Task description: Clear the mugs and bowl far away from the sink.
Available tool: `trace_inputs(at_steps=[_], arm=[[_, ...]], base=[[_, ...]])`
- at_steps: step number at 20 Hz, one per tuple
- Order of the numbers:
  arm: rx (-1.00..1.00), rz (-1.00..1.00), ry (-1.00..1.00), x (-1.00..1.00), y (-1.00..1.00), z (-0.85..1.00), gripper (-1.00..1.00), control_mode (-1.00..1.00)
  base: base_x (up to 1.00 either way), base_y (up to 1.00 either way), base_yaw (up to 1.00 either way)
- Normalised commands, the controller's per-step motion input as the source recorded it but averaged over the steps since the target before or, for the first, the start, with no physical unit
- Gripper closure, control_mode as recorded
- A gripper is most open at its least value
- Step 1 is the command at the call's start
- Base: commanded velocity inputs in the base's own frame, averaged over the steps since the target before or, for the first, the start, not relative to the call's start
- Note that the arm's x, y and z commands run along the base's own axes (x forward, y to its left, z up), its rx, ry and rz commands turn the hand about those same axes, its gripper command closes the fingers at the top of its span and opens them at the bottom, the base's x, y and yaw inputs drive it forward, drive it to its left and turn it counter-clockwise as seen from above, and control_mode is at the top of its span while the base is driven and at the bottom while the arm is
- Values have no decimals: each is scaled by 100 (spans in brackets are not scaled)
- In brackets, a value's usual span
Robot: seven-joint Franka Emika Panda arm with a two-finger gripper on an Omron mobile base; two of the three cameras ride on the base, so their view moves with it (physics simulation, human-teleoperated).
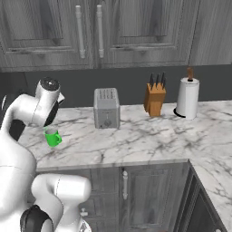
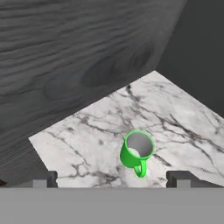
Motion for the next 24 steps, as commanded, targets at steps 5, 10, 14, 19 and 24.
trace_inputs(at_steps=[5,10,14,19,24], arm=[[-10,-56,0,-55,17,33,-100,-100],[-7,-54,0,-14,14,0,-100,-100],[4,-28,0,0,-29,19,-100,-100],[17,-5,0,0,-84,24,-100,-100],[7,0,0,0,-41,-1,-100,100]], base=[[0,0,0],[0,0,0],[0,0,0],[0,0,0],[0,0,0]])
